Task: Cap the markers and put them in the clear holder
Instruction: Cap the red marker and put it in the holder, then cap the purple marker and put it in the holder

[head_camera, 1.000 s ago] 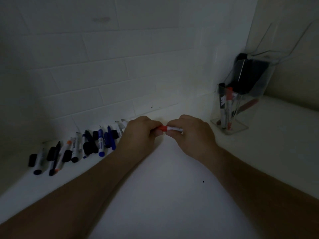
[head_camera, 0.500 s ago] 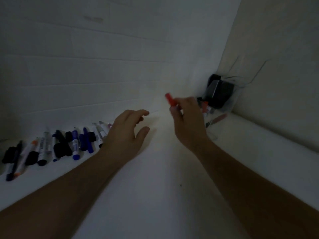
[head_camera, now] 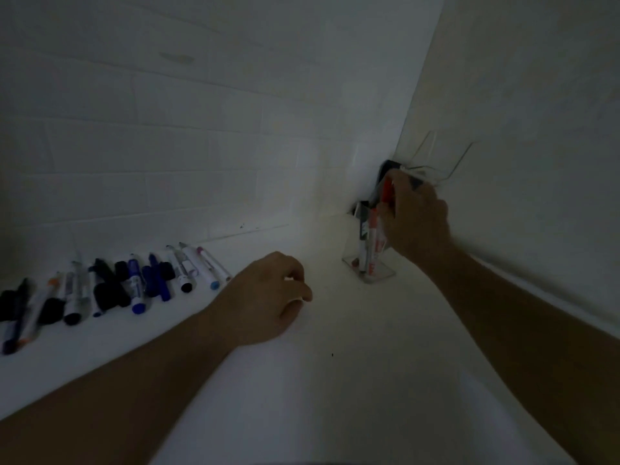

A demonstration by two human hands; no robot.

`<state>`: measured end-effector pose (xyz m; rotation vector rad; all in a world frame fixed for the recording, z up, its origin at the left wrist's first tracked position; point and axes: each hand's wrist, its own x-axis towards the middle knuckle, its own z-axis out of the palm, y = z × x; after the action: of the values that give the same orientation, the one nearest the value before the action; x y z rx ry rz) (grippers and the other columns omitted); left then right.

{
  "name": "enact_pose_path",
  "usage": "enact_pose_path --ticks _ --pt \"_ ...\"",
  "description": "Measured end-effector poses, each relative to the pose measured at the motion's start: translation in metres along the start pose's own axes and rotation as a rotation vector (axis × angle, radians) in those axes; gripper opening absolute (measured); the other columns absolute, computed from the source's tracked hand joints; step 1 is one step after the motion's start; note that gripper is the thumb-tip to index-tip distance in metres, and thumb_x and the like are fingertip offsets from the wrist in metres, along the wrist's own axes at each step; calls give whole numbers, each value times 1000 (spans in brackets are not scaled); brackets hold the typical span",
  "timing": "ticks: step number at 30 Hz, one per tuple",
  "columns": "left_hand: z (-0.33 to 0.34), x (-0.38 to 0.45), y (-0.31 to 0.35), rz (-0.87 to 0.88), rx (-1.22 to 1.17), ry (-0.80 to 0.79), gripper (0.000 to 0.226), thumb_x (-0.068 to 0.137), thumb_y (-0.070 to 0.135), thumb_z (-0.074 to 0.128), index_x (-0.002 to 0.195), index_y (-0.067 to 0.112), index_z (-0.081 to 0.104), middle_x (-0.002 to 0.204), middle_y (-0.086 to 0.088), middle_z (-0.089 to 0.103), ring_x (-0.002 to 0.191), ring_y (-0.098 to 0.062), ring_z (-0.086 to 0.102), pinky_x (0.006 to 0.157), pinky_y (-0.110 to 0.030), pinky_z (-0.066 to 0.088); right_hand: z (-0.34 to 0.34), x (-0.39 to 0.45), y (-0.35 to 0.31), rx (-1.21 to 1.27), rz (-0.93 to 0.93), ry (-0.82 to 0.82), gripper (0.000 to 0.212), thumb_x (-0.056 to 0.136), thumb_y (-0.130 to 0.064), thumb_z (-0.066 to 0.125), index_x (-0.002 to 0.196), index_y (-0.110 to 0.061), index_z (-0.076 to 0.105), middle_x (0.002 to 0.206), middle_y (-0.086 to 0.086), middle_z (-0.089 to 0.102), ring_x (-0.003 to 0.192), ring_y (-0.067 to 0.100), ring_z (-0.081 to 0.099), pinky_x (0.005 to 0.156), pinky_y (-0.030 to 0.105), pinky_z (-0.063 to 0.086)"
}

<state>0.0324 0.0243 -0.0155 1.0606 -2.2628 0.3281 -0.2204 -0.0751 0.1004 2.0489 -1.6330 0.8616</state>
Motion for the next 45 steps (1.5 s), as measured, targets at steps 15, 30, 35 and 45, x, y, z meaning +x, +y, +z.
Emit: enact_pose_path --ticks 15,30,35,45 --pt "-5 1 -1 -24 -19 20 19 85 19 63 98 24 76 99 0 63 86 -17 56 72 -35 48 -2 -14 1 -208 -54 -187 43 93 -11 54 131 -32 57 115 5 64 118 34 45 95 49 40" --pt "-44 4 -30 -293 64 133 44 62 7 45 86 23 79 84 -1 74 79 -29 61 75 -41 50 76 -61 -123 541 -400 -298 30 94 -13 59 123 -13 65 112 7 63 95 18 57 89 31 47" --pt "-79 -18 -73 -712 332 283 45 61 -3 49 92 22 71 88 -4 70 87 -33 53 74 -40 44 97 -69 -161 592 -541 -506 34 99 -25 56 133 -21 61 117 6 61 97 16 57 91 27 44" --pt "-68 -22 -76 -803 367 184 43 72 0 50 97 29 69 96 0 71 96 -31 53 84 -43 45 107 -61 -171 332 -438 -463 34 97 -52 50 93 -18 53 94 2 42 83 21 46 71 33 39"
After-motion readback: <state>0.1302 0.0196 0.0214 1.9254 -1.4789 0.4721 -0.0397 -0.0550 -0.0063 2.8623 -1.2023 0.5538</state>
